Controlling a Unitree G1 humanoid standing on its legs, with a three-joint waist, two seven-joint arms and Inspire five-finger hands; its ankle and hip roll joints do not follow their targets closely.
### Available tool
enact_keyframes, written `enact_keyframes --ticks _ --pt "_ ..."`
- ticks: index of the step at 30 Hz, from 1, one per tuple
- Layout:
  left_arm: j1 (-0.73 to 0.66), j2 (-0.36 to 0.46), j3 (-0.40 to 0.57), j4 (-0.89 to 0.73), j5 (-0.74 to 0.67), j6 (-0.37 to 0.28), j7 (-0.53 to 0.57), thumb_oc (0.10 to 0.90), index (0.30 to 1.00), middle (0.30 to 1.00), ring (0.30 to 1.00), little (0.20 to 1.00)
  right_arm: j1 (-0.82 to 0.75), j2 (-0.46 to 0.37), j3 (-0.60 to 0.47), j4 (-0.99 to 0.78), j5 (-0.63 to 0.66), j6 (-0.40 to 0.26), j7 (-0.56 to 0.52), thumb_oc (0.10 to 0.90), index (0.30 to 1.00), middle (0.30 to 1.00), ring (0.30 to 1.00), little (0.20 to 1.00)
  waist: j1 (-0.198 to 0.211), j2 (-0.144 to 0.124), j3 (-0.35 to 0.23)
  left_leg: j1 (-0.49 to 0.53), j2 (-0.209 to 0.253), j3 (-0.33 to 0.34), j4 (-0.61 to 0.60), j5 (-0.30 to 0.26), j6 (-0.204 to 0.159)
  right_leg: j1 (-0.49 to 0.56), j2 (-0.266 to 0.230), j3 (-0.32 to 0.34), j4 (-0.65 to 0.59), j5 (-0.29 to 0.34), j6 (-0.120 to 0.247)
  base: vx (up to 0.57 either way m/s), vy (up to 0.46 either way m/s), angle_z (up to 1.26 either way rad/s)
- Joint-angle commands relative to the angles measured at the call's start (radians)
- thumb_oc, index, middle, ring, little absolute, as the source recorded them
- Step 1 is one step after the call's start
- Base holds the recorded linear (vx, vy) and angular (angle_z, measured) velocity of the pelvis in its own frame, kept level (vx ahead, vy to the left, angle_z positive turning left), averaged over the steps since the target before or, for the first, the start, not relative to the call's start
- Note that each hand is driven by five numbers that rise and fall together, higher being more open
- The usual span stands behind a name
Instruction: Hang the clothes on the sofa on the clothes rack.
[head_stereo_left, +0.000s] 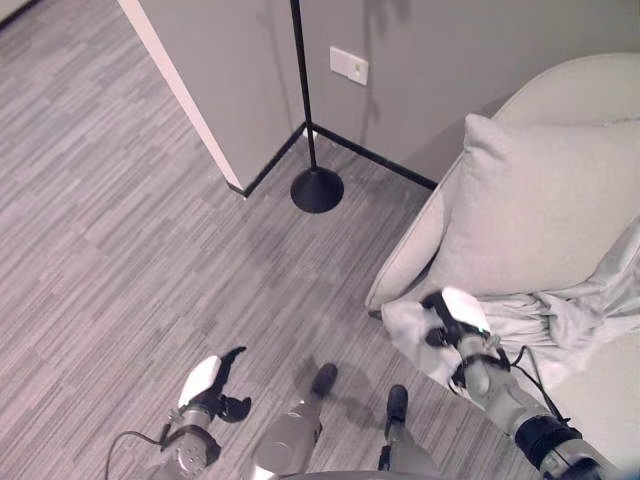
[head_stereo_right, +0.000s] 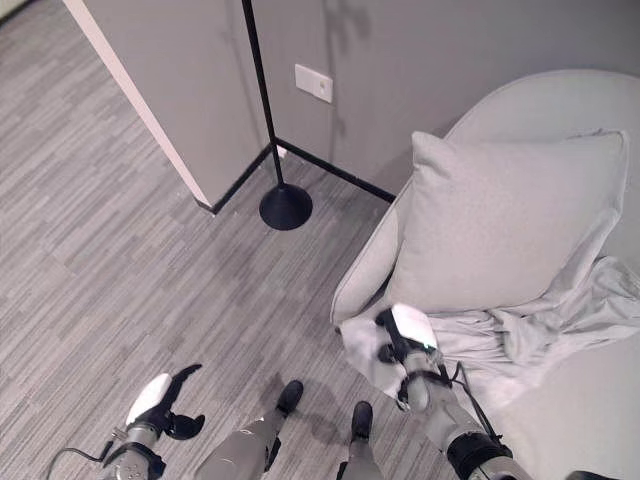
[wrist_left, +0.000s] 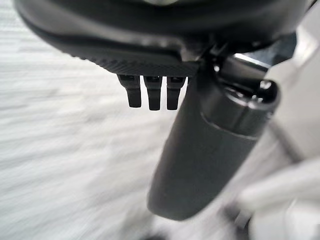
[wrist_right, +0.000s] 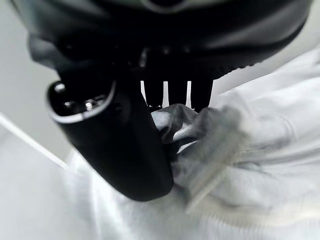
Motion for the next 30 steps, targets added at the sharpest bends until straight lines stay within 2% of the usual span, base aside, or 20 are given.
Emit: enact_keyframes --ticks 1,5,8,11,16,20,25,30 --pt "-0.024 0.054 0.067 -0.078 -0.100 -0.048 0.008 0.800 0.900 0.900 0.900 0.900 -0.070 -0.023 -0.059 -0.230 0.113 -0.140 -0.017 0.400 0.300 0.300 0.300 0.300 0.039 0.013 -0.148 0.098 -0.051 -0.128 -0.115 -0.056 0.090 0.097 -0.004 -0.017 0.010 -0.128 -0.034 -0.02 -0.041 0.19" --pt "-0.005 0.051 0.112 -0.184 -0.129 -0.023 -0.013 0.800 0.900 0.900 0.900 0.900 -0.161 0.006 -0.149 -0.415 0.163 -0.132 -0.032 0.400 0.300 0.300 0.300 0.300 0.071 -0.002 -0.224 0.146 -0.059 -0.156 -0.115 -0.070 0.088 0.159 -0.019 -0.060 0.010 -0.150 -0.031 0.01 -0.038 0.25" --pt "-0.011 0.036 0.119 -0.239 -0.131 0.011 -0.019 0.800 0.900 0.900 0.900 0.900 -0.274 0.037 -0.202 -0.519 0.172 -0.111 -0.062 0.400 0.300 0.300 0.300 0.300 0.092 -0.024 -0.278 0.170 -0.065 -0.177 -0.115 -0.079 0.087 0.192 -0.028 -0.088 0.010 -0.162 -0.027 0.01 -0.020 0.24" --pt "-0.021 0.035 0.098 -0.301 -0.134 0.017 -0.040 0.800 0.900 0.900 0.900 0.900 -0.396 0.057 -0.223 -0.540 0.183 -0.097 -0.100 0.400 0.300 0.300 0.300 0.300 0.107 -0.043 -0.320 0.187 -0.070 -0.187 -0.115 -0.085 0.089 0.214 -0.035 -0.105 0.010 -0.170 -0.023 -0.02 0.023 0.28" --pt "-0.073 0.053 0.073 -0.339 -0.118 0.019 -0.017 0.800 0.900 0.900 0.900 0.900 -0.668 0.036 -0.177 -0.431 0.220 -0.047 -0.159 0.400 0.300 0.300 0.300 0.300 0.122 -0.083 -0.361 0.211 -0.076 -0.187 -0.115 -0.094 0.089 0.238 -0.044 -0.118 0.010 -0.174 -0.015 -0.04 0.025 0.11" --pt "-0.154 0.080 0.090 -0.333 -0.080 0.022 0.076 0.800 0.900 0.900 0.900 0.900 -0.935 -0.014 -0.120 -0.263 0.277 -0.036 -0.214 0.400 0.300 0.300 0.300 0.300 0.122 -0.107 -0.380 0.219 -0.078 -0.178 -0.115 -0.099 0.087 0.240 -0.047 -0.112 0.010 -0.169 -0.007 -0.05 0.020 0.05" --pt "-0.230 0.109 0.125 -0.313 -0.087 0.037 0.127 0.800 0.900 0.900 0.900 0.900 -1.160 0.010 -0.049 -0.096 0.368 -0.046 -0.223 0.400 0.300 0.300 0.300 0.300 0.113 -0.116 -0.395 0.223 -0.074 -0.162 -0.115 -0.099 0.087 0.235 -0.044 -0.089 0.010 -0.157 -0.009 -0.04 0.022 -0.09" --pt "-0.309 0.139 0.166 -0.262 -0.070 0.060 0.188 0.800 0.900 0.900 0.900 0.900 -1.243 0.057 -0.005 -0.056 0.425 -0.065 -0.198 0.400 0.300 0.300 0.300 0.300 0.098 -0.120 -0.403 0.231 -0.071 -0.150 -0.115 -0.102 0.086 0.234 -0.042 -0.074 0.010 -0.145 -0.008 -0.02 0.020 -0.11"
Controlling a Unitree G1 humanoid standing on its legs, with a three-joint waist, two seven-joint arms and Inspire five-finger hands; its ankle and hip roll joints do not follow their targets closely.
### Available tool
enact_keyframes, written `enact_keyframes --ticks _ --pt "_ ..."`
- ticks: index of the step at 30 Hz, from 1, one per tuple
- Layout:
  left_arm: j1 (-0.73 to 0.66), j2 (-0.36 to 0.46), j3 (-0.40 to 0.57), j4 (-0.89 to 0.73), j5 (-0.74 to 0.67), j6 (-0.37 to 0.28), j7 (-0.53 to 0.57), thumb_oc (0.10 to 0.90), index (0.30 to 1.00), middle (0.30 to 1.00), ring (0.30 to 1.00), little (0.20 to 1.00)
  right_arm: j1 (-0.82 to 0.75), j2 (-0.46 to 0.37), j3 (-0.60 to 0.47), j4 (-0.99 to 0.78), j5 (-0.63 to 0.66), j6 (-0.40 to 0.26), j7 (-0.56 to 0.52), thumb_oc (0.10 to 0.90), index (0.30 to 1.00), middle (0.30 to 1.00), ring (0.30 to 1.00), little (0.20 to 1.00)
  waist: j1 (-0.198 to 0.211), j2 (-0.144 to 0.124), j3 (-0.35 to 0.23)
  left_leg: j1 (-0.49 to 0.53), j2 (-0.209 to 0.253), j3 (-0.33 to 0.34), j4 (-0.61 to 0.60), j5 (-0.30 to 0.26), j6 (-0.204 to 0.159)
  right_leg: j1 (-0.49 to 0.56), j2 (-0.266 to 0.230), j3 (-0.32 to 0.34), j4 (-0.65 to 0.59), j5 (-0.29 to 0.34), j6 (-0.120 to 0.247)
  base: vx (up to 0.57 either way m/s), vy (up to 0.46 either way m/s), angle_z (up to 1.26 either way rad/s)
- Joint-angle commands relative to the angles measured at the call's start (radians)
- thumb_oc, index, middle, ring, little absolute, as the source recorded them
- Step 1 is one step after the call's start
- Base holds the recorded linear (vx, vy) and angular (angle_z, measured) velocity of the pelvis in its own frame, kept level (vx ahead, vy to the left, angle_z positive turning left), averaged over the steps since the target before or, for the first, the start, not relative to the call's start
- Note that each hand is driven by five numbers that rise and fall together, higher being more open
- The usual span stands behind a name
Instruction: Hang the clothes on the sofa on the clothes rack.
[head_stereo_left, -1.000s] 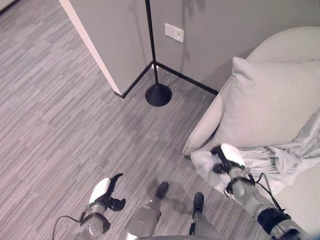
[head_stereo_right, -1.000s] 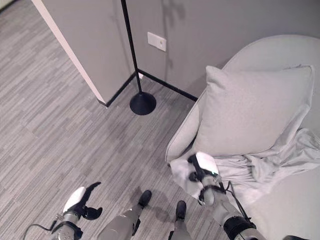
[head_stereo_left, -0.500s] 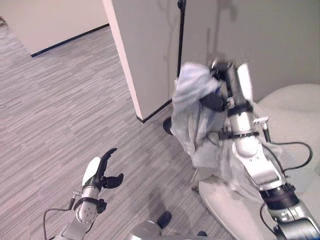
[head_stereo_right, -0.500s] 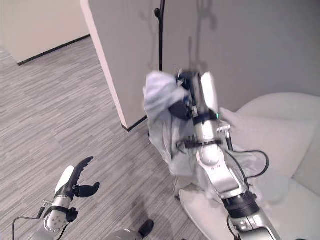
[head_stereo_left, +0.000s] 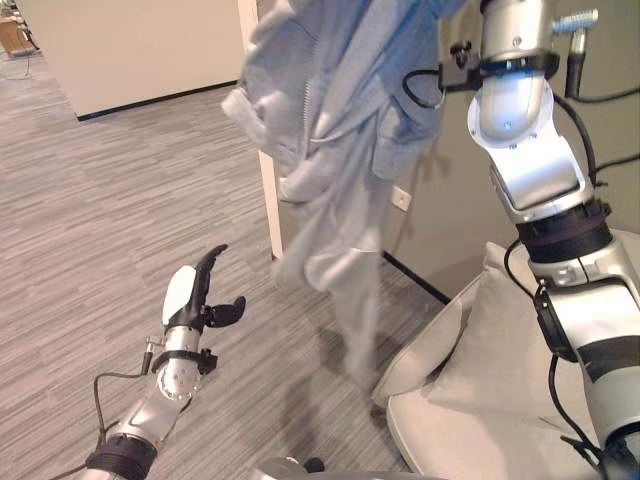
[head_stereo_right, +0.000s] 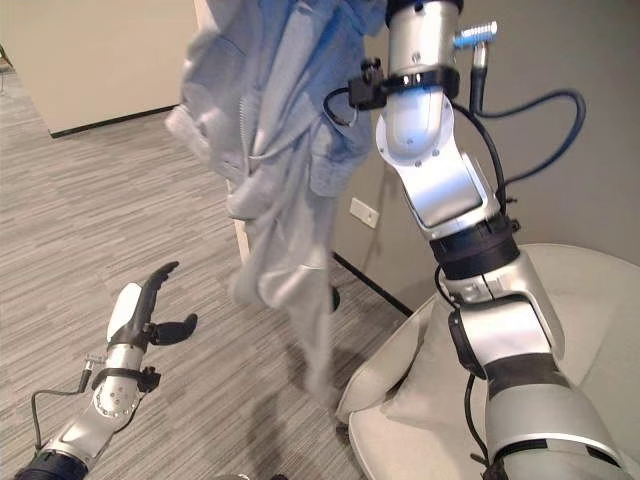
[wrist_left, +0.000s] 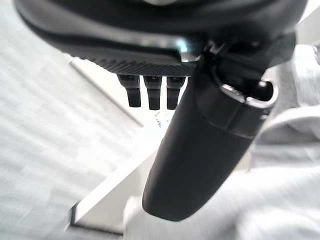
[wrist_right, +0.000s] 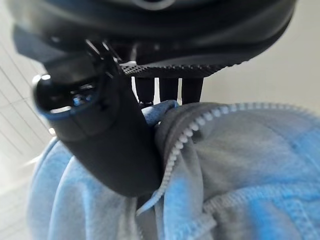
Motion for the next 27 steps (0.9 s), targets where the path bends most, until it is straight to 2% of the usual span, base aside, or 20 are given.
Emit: enact_keyframes --ticks 1,7,11,12,13,14,15,16,18,19,20,21,22,23,24,27 --pt "-0.152 0.094 0.028 0.077 0.065 -0.019 0.128 0.800 0.900 0.900 0.900 0.900 -0.160 0.069 0.046 0.039 0.073 -0.069 -0.014 0.400 0.300 0.300 0.300 0.300 -0.033 0.000 -0.199 0.039 -0.055 -0.048 -0.056 -0.086 0.087 0.025 -0.021 0.028 0.011 -0.051 -0.014 -0.02 0.022 -0.15" --pt "-0.226 0.105 0.011 0.164 0.116 0.015 0.175 0.800 0.900 0.900 0.900 0.900 -0.165 0.162 0.074 0.015 0.111 -0.089 0.016 0.400 0.300 0.300 0.300 0.300 -0.038 0.000 -0.198 0.035 -0.052 -0.032 -0.056 -0.086 0.088 0.011 -0.018 0.056 0.011 -0.037 -0.015 -0.02 0.019 -0.10" --pt "-0.373 0.029 -0.074 0.340 0.053 0.018 0.213 0.800 0.900 0.900 0.900 0.900 -0.196 0.262 0.100 0.004 0.155 -0.107 0.008 0.400 0.300 0.300 0.300 0.300 -0.054 -0.004 -0.198 0.033 -0.052 -0.025 -0.056 -0.081 0.086 0.001 -0.017 0.075 0.011 -0.027 -0.014 -0.01 0.020 -0.10" --pt "-0.380 0.028 -0.078 0.346 0.052 0.016 0.215 0.800 0.900 0.900 0.900 0.900 -0.197 0.261 0.100 0.004 0.155 -0.107 0.008 0.400 0.300 0.300 0.300 0.300 -0.052 -0.004 -0.196 0.032 -0.052 -0.025 -0.056 -0.081 0.086 0.000 -0.017 0.075 0.011 -0.027 -0.014 0.00 0.013 -0.05" --pt "-0.464 -0.031 -0.127 0.411 -0.026 0.001 0.204 0.800 0.900 0.900 0.900 0.900 -0.217 0.301 0.114 0.004 0.162 -0.112 0.003 0.400 0.300 0.300 0.300 0.300 -0.069 -0.007 -0.194 0.031 -0.052 -0.026 -0.056 -0.077 0.085 -0.002 -0.017 0.084 0.011 -0.025 -0.014 0.00 0.012 -0.05" --pt "-0.507 -0.074 -0.153 0.430 -0.083 -0.017 0.186 0.800 0.900 0.900 0.900 0.900 -0.225 0.314 0.122 0.009 0.160 -0.113 0.002 0.400 0.300 0.300 0.300 0.300 -0.074 -0.007 -0.188 0.032 -0.053 -0.026 -0.056 -0.076 0.085 -0.002 -0.016 0.088 0.011 -0.024 -0.014 0.00 0.000 0.00" --pt "-0.547 -0.154 -0.197 0.424 -0.180 -0.038 0.136 0.800 0.900 0.900 0.900 0.900 -0.250 0.338 0.127 0.035 0.156 -0.111 -0.004 0.400 0.300 0.300 0.300 0.300 -0.087 -0.005 -0.185 0.031 -0.054 -0.025 -0.056 -0.077 0.087 -0.005 -0.016 0.097 0.011 -0.023 -0.014 0.00 0.015 0.04" --pt "-0.548 -0.154 -0.197 0.425 -0.181 -0.038 0.136 0.800 0.900 0.900 0.900 0.900 -0.251 0.338 0.128 0.036 0.156 -0.111 -0.004 0.400 0.300 0.300 0.300 0.300 -0.088 -0.004 -0.186 0.029 -0.053 -0.026 -0.056 -0.075 0.086 -0.007 -0.016 0.096 0.011 -0.020 -0.014 0.00 0.015 -0.04" --pt "-0.541 -0.224 -0.235 0.346 -0.282 -0.077 0.073 0.800 0.900 0.900 0.900 0.900 -0.277 0.352 0.121 0.076 0.156 -0.107 -0.013 0.400 0.300 0.300 0.300 0.300 -0.096 0.002 -0.181 0.025 -0.054 -0.025 -0.056 -0.075 0.090 -0.012 -0.013 0.105 0.011 -0.013 -0.014 0.00 0.008 -0.11" --pt "-0.488 -0.277 -0.276 0.228 -0.436 -0.126 -0.022 0.800 0.900 0.900 0.900 0.900 -0.297 0.354 0.113 0.108 0.135 -0.092 -0.020 0.400 0.300 0.300 0.300 0.300 -0.094 0.007 -0.166 0.027 -0.053 -0.022 -0.056 -0.078 0.097 -0.011 -0.011 0.114 0.011 -0.008 -0.016 -0.01 0.004 -0.03" --pt "-0.487 -0.276 -0.275 0.227 -0.437 -0.126 -0.023 0.800 0.900 0.900 0.900 0.900 -0.297 0.354 0.113 0.109 0.135 -0.093 -0.020 0.400 0.300 0.300 0.300 0.300 -0.094 0.007 -0.168 0.024 -0.053 -0.022 -0.056 -0.076 0.097 -0.014 -0.011 0.115 0.011 -0.005 -0.015 -0.01 0.001 -0.09" --pt "-0.446 -0.283 -0.300 0.160 -0.506 -0.134 -0.073 0.800 0.900 0.900 0.900 0.900 -0.295 0.354 0.108 0.118 0.128 -0.086 -0.024 0.400 0.300 0.300 0.300 0.300 -0.091 0.012 -0.163 0.023 -0.053 -0.023 -0.056 -0.077 0.099 -0.015 -0.009 0.118 0.011 -0.003 -0.016 -0.01 0.005 -0.22" --pt "-0.400 -0.279 -0.324 0.078 -0.574 -0.146 -0.130 0.664 0.695 0.695 0.695 0.695 -0.297 0.348 0.103 0.122 0.120 -0.078 -0.027 0.400 0.300 0.300 0.300 0.300 -0.087 0.015 -0.157 0.023 -0.053 -0.023 -0.056 -0.077 0.103 -0.016 -0.008 0.121 0.011 0.001 -0.018 0.00 0.003 -0.26" --pt "-0.355 -0.265 -0.357 0.011 -0.626 -0.142 -0.188 0.400 0.300 0.300 0.300 0.300 -0.301 0.338 0.104 0.127 0.109 -0.072 -0.026 0.400 0.300 0.300 0.300 0.300 -0.084 0.020 -0.149 0.024 -0.053 -0.023 -0.056 -0.077 0.107 -0.015 -0.007 0.124 0.011 0.004 -0.019 0.00 -0.002 -0.20" --pt "-0.299 -0.226 -0.401 -0.086 -0.692 -0.126 -0.265 0.400 0.300 0.300 0.300 0.300 -0.300 0.315 0.105 0.133 0.091 -0.058 -0.027 0.400 0.300 0.300 0.300 0.300 -0.081 0.030 -0.133 0.025 -0.053 -0.026 -0.056 -0.078 0.113 -0.013 -0.005 0.131 0.011 0.009 -0.020 -0.01 -0.003 -0.06" --pt "-0.260 -0.191 -0.401 -0.145 -0.740 -0.110 -0.293 0.400 0.300 0.300 0.300 0.300 -0.301 0.299 0.106 0.142 0.065 -0.036 -0.030 0.400 0.300 0.300 0.300 0.300 -0.080 0.037 -0.119 0.028 -0.053 -0.026 -0.056 -0.078 0.117 -0.009 -0.004 0.135 0.011 0.014 -0.019 0.00 -0.013 -0.04"
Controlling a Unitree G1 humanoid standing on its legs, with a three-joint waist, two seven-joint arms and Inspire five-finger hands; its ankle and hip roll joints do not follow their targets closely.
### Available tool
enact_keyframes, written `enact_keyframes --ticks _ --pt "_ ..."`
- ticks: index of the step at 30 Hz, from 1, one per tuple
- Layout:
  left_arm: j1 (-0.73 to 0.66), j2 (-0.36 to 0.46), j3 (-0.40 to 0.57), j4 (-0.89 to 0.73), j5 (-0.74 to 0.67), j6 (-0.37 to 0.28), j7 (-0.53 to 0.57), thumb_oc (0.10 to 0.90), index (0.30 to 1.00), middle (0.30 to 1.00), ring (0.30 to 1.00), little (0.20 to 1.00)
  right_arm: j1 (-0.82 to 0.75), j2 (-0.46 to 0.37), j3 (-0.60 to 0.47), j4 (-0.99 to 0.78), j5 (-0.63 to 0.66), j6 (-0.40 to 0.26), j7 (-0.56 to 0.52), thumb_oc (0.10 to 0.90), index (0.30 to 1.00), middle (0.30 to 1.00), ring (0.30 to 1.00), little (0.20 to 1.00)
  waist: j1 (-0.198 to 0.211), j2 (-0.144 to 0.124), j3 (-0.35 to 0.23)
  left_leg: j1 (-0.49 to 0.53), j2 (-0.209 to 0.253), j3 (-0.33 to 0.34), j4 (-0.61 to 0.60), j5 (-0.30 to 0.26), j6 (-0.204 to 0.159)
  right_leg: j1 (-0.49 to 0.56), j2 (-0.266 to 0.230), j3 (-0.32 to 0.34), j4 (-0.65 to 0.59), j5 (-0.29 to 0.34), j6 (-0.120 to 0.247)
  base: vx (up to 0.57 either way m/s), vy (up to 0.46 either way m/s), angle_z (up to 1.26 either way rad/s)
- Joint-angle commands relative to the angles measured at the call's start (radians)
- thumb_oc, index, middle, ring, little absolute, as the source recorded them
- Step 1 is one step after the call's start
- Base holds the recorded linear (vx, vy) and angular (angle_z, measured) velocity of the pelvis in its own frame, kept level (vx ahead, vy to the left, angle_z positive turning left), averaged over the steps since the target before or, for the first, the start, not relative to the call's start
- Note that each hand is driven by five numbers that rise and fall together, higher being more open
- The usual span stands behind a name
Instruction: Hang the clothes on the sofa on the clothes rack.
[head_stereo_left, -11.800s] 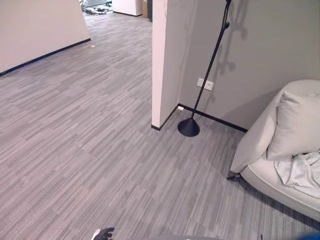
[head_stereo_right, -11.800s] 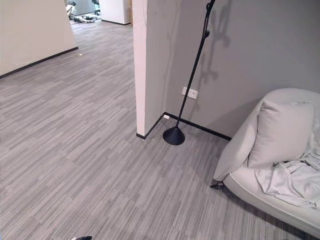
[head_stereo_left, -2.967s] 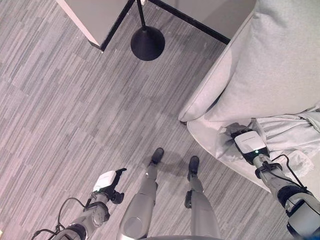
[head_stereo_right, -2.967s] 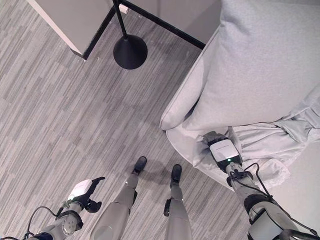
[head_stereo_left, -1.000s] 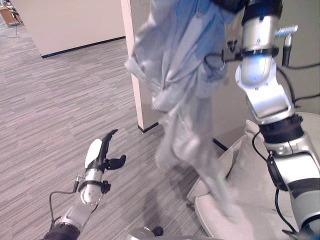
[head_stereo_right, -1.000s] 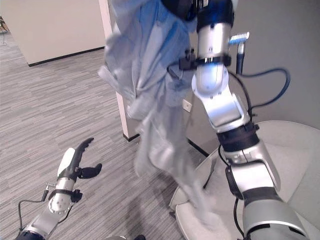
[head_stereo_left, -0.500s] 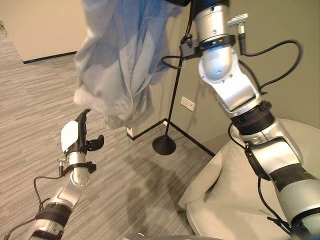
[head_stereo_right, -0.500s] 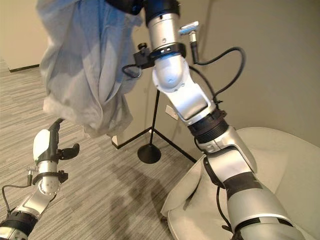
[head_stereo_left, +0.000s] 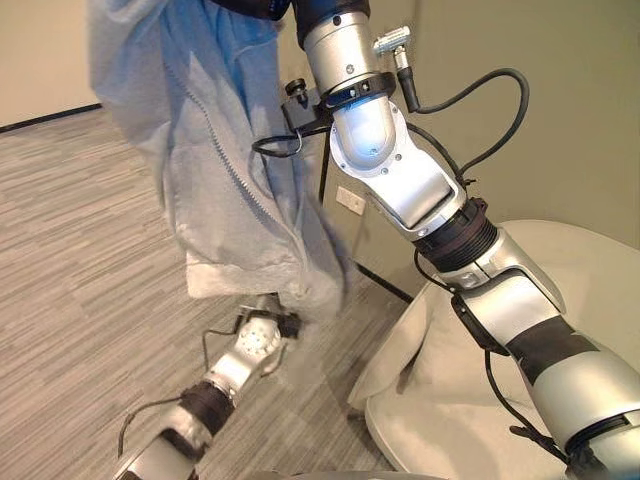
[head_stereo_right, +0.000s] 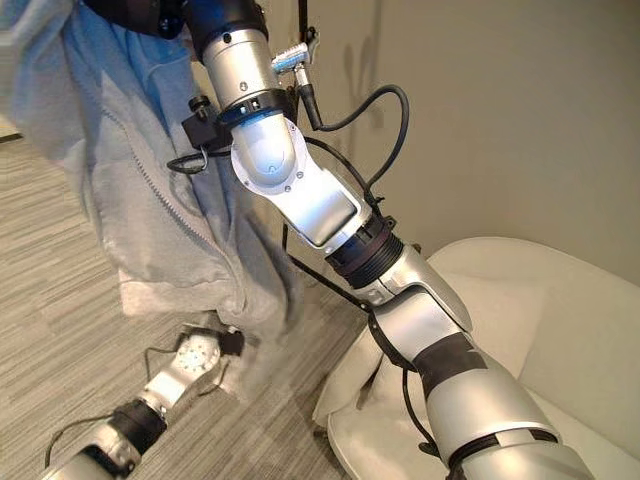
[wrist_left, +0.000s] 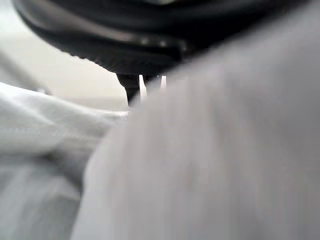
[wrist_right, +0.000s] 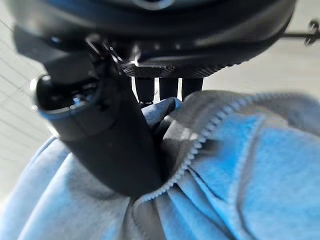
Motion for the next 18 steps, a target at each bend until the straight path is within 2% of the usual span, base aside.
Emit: enact_keyframes --ticks 1,4,10,15,18 --pt "-0.037 0.028 0.073 -0.034 -0.098 -0.096 -0.048 0.400 0.300 0.300 0.300 0.300 -0.207 -0.031 -0.075 0.085 -0.082 -0.016 -0.063 0.400 0.300 0.300 0.300 0.300 0.005 0.073 -0.086 0.046 -0.030 -0.111 -0.059 -0.070 0.083 0.041 0.022 0.036 0.011 0.002 -0.039 0.01 -0.025 -0.05" --pt "0.016 0.053 0.136 -0.045 -0.102 -0.081 -0.034 0.400 0.300 0.300 0.300 0.300 -0.188 -0.063 -0.097 0.069 -0.149 0.010 -0.070 0.400 0.300 0.300 0.300 0.300 0.008 0.077 -0.073 0.049 -0.030 -0.115 -0.059 -0.070 0.085 0.045 0.023 0.034 0.011 0.001 -0.039 0.01 -0.020 -0.02" --pt "0.102 0.079 0.242 -0.061 -0.093 -0.082 -0.017 0.400 0.300 0.300 0.300 0.300 -0.141 -0.108 -0.129 0.040 -0.207 0.020 -0.073 0.400 0.300 0.300 0.300 0.300 0.025 0.080 -0.073 0.050 -0.032 -0.112 -0.059 -0.075 0.088 0.047 0.019 0.028 0.011 -0.004 -0.037 0.03 0.002 -0.01" --pt "0.160 0.102 0.337 -0.058 -0.052 -0.077 0.010 0.400 0.300 0.300 0.300 0.300 -0.045 -0.174 -0.183 -0.060 -0.266 0.024 -0.072 0.400 0.300 0.300 0.300 0.300 0.030 0.081 -0.072 0.055 -0.035 -0.112 -0.059 -0.077 0.097 0.056 0.012 0.017 0.011 0.010 -0.034 0.04 0.046 0.02" --pt "0.212 0.125 0.467 -0.079 0.020 -0.073 0.054 0.400 0.300 0.300 0.300 0.300 0.136 -0.294 -0.292 -0.204 -0.338 0.026 -0.070 0.400 0.300 0.300 0.300 0.300 0.033 0.078 -0.079 0.062 -0.049 -0.117 -0.059 -0.081 0.107 0.066 -0.007 0.004 0.011 0.034 -0.022 0.05 0.136 0.12"
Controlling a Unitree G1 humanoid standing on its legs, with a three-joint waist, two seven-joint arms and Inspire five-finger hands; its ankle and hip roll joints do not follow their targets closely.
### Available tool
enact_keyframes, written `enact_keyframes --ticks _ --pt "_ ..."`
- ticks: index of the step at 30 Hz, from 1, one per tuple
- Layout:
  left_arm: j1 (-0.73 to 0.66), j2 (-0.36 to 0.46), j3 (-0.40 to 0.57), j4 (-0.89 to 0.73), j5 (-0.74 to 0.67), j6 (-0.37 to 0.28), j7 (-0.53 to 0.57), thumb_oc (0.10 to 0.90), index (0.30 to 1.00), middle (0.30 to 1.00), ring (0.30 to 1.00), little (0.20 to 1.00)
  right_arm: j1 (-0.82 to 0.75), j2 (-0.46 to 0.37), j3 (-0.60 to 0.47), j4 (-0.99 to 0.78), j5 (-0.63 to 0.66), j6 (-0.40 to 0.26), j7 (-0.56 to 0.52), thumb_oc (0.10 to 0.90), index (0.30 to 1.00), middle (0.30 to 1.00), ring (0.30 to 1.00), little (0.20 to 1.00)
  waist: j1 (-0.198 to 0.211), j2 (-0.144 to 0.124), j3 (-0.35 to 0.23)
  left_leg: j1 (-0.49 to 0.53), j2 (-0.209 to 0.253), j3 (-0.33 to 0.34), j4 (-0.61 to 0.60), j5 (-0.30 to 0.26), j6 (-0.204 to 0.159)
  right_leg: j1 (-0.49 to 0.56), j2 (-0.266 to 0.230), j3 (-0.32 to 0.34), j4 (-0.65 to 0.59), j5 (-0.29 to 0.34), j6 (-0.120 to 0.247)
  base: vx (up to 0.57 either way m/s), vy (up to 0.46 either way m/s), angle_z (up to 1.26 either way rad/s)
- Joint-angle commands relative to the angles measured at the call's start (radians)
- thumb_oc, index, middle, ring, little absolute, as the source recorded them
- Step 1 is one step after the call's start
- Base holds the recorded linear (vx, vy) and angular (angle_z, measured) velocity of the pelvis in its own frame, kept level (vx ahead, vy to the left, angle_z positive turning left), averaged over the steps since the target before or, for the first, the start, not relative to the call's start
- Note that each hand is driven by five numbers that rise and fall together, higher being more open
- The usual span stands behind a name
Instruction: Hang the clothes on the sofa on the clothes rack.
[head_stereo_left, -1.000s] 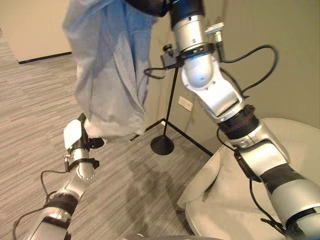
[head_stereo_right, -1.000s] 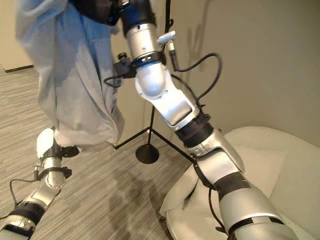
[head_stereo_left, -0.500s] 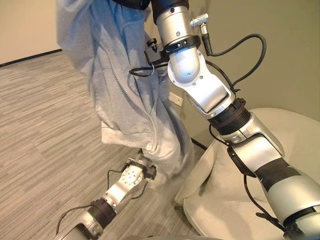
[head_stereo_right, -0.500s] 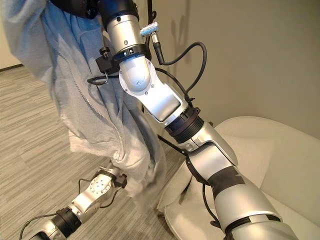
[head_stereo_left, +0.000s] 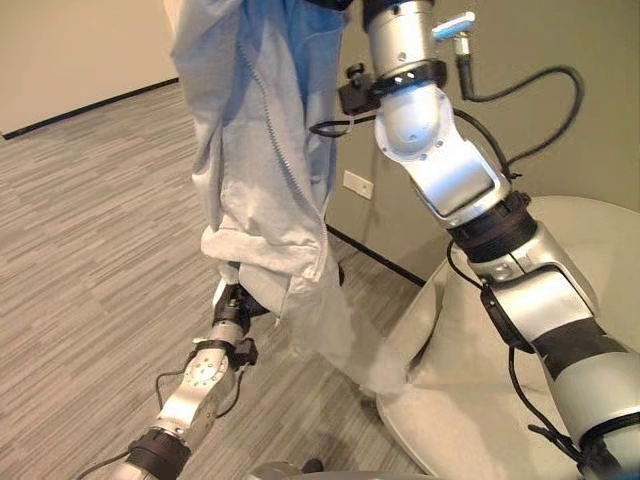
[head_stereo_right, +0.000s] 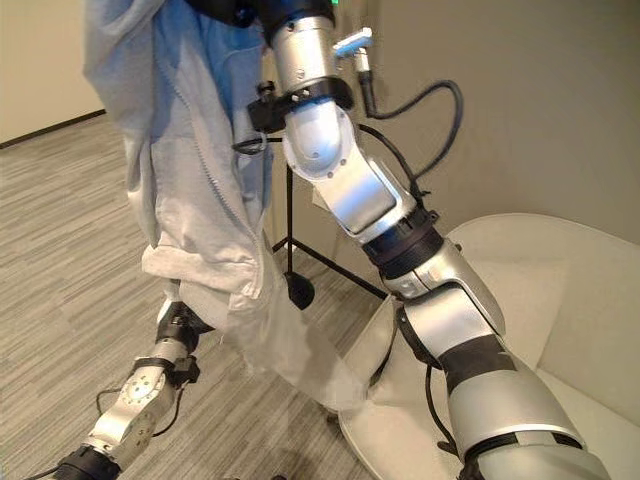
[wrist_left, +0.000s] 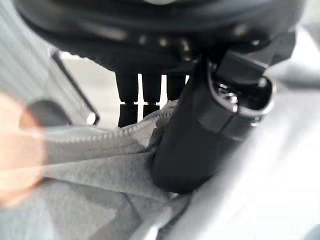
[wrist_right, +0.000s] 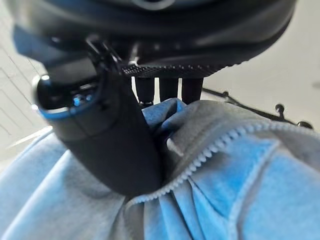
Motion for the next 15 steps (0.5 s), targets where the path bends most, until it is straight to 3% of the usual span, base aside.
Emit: enact_keyframes --ticks 1,4,5,6,7,10,11,13,15 --pt "-0.004 0.060 0.103 -0.075 0.114 -0.093 0.049 0.400 0.300 0.300 0.300 0.300 0.032 -0.122 -0.187 -0.080 -0.114 -0.040 -0.062 0.400 0.300 0.300 0.300 0.300 0.009 0.022 -0.141 0.045 -0.057 -0.106 -0.054 -0.080 0.100 0.045 -0.018 0.012 0.007 0.039 -0.016 0.09 0.150 0.12" --pt "0.070 0.106 0.254 -0.125 0.239 -0.091 0.086 0.400 0.300 0.300 0.300 0.300 0.265 -0.163 -0.303 -0.173 -0.151 -0.054 -0.034 0.400 0.300 0.300 0.300 0.300 0.013 0.021 -0.144 0.048 -0.068 -0.102 -0.054 -0.084 0.108 0.048 -0.037 0.002 0.010 0.066 -0.006 0.06 0.195 0.09" --pt "0.125 0.135 0.344 -0.149 0.345 -0.092 0.117 0.400 0.300 0.300 0.300 0.300 0.452 -0.150 -0.380 -0.240 -0.176 -0.076 -0.004 0.400 0.300 0.300 0.300 0.300 0.011 0.025 -0.140 0.051 -0.073 -0.096 -0.054 -0.084 0.114 0.040 -0.047 0.001 0.029 0.084 -0.002 0.03 0.240 -0.01" --pt "0.154 0.145 0.386 -0.159 0.389 -0.093 0.130 0.400 0.300 0.300 0.300 0.300 0.535 -0.138 -0.411 -0.263 -0.190 -0.082 0.017 0.400 0.300 0.300 0.300 0.300 0.010 0.029 -0.136 0.052 -0.074 -0.092 -0.054 -0.082 0.119 0.026 -0.050 0.007 0.049 0.104 0.001 0.05 0.173 0.01" --pt "0.161 0.147 0.387 -0.163 0.392 -0.091 0.130 0.400 0.300 0.300 0.300 0.300 0.544 -0.134 -0.414 -0.270 -0.191 -0.081 0.020 0.400 0.300 0.300 0.300 0.300 0.012 0.025 -0.141 0.053 -0.073 -0.088 -0.054 -0.086 0.119 0.025 -0.050 0.011 0.052 0.099 0.000 0.01 0.101 -0.05" --pt "0.235 0.191 0.512 -0.203 0.501 -0.104 0.165 0.400 0.300 0.300 0.300 0.300 0.711 -0.125 -0.462 -0.251 -0.196 -0.104 0.053 0.400 0.300 0.300 0.300 0.300 0.024 0.057 -0.113 0.049 -0.057 -0.058 -0.054 -0.079 0.130 -0.047 -0.020 0.008 0.163 0.087 -0.016 -0.05 0.085 -0.37" --pt "0.249 0.205 0.536 -0.208 0.551 -0.098 0.178 0.400 0.300 0.300 0.300 0.300 0.805 -0.126 -0.502 -0.226 -0.179 -0.116 0.070 0.400 0.300 0.300 0.300 0.300 0.019 0.062 -0.093 0.061 -0.048 -0.049 -0.054 -0.087 0.129 -0.065 0.011 0.017 0.249 0.008 -0.036 -0.05 0.018 -0.51" --pt "0.250 0.223 0.547 -0.201 0.608 -0.100 0.196 0.400 0.300 0.300 0.300 0.300 0.916 -0.127 -0.536 -0.184 -0.159 -0.126 0.077 0.400 0.300 0.300 0.300 0.300 -0.001 0.066 -0.079 0.055 -0.043 -0.042 -0.054 -0.076 0.126 -0.061 0.068 0.017 0.315 -0.061 -0.041 -0.04 -0.033 -0.21" --pt "0.239 0.222 0.545 -0.206 0.642 -0.101 0.211 0.400 0.300 0.300 0.300 0.300 1.022 -0.116 -0.560 -0.166 -0.148 -0.145 0.101 0.400 0.300 0.300 0.300 0.300 -0.024 0.053 -0.069 0.059 -0.051 -0.035 -0.054 -0.078 0.116 -0.046 0.101 -0.007 0.393 -0.136 -0.046 -0.02 -0.078 0.11"
